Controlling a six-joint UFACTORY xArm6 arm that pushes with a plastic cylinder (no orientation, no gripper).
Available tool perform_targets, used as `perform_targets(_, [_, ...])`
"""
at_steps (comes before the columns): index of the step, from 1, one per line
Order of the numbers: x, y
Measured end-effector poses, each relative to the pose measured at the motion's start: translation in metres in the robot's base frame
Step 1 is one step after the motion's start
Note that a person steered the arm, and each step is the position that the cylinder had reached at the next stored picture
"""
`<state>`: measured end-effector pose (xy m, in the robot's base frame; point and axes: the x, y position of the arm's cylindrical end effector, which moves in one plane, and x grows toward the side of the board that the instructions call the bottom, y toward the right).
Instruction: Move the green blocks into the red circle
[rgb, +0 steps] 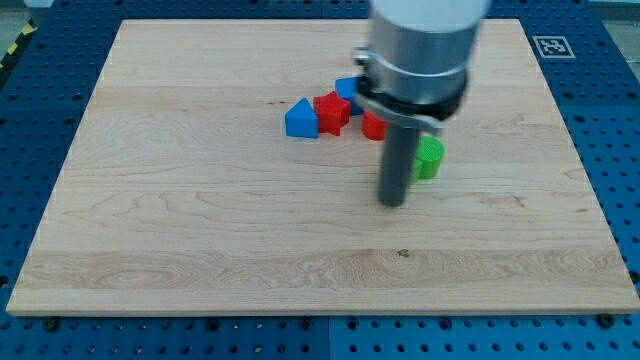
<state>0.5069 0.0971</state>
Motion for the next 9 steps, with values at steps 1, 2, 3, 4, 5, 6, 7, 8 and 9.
perform_targets(1, [-0.005,0.075])
perform_targets(2, [-0.001,0.112])
perform_targets(3, [-0.001,0.118])
perform_targets(4, [-0.001,0.092])
perform_targets(5, [-0.001,0.048])
perform_targets(6, [-0.009,0.004])
perform_targets(7, [-0.021,-0.020])
perform_targets(8, [-0.012,-0.016])
perform_targets(9, [-0.008,0.000])
